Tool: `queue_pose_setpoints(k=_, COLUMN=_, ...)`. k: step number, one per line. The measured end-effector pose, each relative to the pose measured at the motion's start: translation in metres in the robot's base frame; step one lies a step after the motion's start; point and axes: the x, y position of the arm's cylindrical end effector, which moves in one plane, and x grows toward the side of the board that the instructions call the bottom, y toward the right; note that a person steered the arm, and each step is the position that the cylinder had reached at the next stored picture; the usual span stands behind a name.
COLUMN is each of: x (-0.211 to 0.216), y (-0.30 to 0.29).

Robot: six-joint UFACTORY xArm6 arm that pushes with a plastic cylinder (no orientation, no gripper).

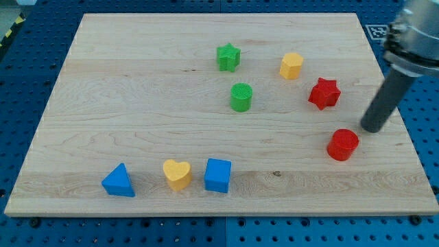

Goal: Put the red circle to the right of the blue cube

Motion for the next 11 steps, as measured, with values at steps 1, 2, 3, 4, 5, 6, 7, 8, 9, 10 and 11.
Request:
queue_pose_setpoints(k=1, x=0.018, y=-0.005)
queue_pose_setpoints(k=2, x=0.019, y=-0.039)
queue_pose_setpoints(k=3, x=0.024, y=-0.078)
queue_pose_setpoints(k=4, x=0.052, y=-0.098)
queue_pose_setpoints(k=5, x=0.057, y=-0.099)
queue_pose_setpoints(k=6, x=0.068, y=-0.075)
queue_pose_setpoints(k=7, x=0.083, y=-0.068)
queue_pose_setpoints(k=8, x=0.083, y=-0.070)
queue_pose_setpoints(k=9, x=0.083, y=-0.078)
queue_pose_setpoints(k=10, x=0.083, y=-0.087)
queue_pose_setpoints(k=11, x=0.083, y=-0.096)
